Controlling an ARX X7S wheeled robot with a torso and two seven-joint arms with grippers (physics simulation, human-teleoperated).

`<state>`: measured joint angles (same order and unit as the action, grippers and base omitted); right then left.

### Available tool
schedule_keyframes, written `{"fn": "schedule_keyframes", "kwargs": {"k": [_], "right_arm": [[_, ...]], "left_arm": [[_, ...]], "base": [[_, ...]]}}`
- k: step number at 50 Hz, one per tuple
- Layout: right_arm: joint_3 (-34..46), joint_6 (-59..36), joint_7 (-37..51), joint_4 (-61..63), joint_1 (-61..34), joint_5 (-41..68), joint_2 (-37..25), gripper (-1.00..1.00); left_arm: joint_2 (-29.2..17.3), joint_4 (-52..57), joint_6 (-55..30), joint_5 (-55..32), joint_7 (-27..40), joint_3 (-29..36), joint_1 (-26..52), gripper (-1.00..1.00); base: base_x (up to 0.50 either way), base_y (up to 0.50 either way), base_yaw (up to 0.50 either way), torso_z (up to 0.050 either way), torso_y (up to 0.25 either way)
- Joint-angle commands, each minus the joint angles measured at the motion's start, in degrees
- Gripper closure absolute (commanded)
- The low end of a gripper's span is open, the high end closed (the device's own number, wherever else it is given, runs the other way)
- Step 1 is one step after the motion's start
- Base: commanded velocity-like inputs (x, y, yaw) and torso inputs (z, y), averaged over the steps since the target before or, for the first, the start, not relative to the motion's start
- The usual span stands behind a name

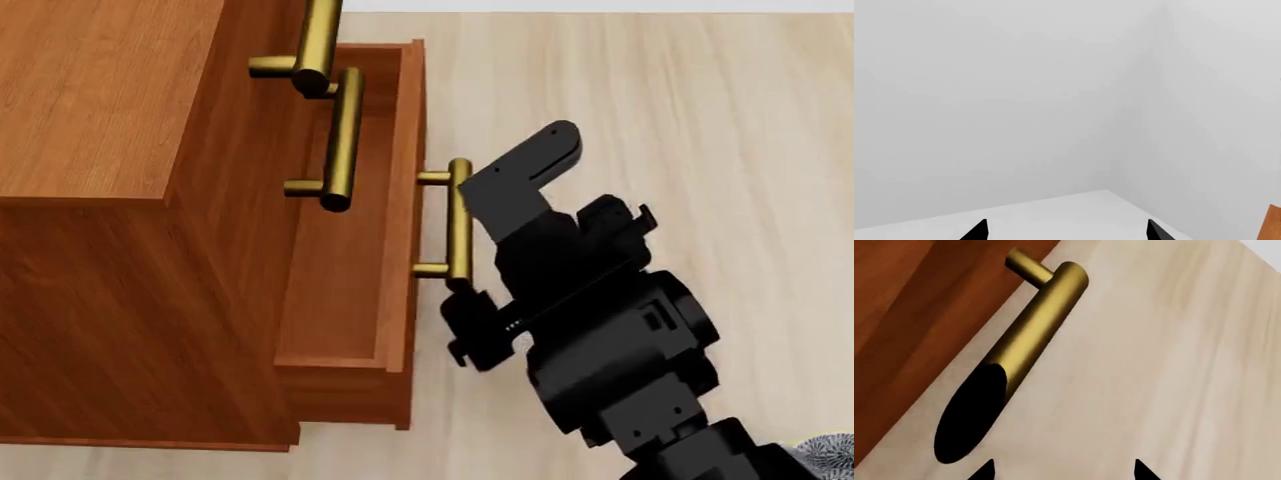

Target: Close the bottom drawer of the cabinet and open the top drawer.

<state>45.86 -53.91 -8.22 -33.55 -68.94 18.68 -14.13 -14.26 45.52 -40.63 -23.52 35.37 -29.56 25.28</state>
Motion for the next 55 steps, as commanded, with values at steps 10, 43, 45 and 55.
{"fn": "schedule_keyframes", "kwargs": {"k": [10, 43, 45, 55], "right_arm": [[2.86, 1.21, -5.58, 1.85, -1.02, 2.54, 3.74, -1.00], [1.96, 5.39, -10.51, -3.90, -2.81, 6.59, 10.22, -1.00], [2.02, 4.53, -10.78, -2.06, -2.34, 7.31, 10.13, -1.00], [0.42, -1.05, -13.22, 3.51, -1.20, 12.89, 10.05, -1.00]], "left_arm": [[-0.40, 0.15, -0.52, -0.82, 0.61, 0.05, 0.02, -1.00], [-0.83, 0.25, -0.41, -2.22, 1.09, -0.18, -0.14, -1.00], [-0.87, 0.29, -0.46, -2.35, 1.14, -0.24, -0.13, -1.00], [-0.91, 0.24, -0.06, -2.61, 1.25, -0.32, -0.28, -1.00]], "base": [[0.00, 0.00, 0.00, 0.000, 0.000], [0.00, 0.00, 0.00, 0.000, 0.000], [0.00, 0.00, 0.00, 0.000, 0.000], [0.00, 0.00, 0.00, 0.000, 0.000]]}}
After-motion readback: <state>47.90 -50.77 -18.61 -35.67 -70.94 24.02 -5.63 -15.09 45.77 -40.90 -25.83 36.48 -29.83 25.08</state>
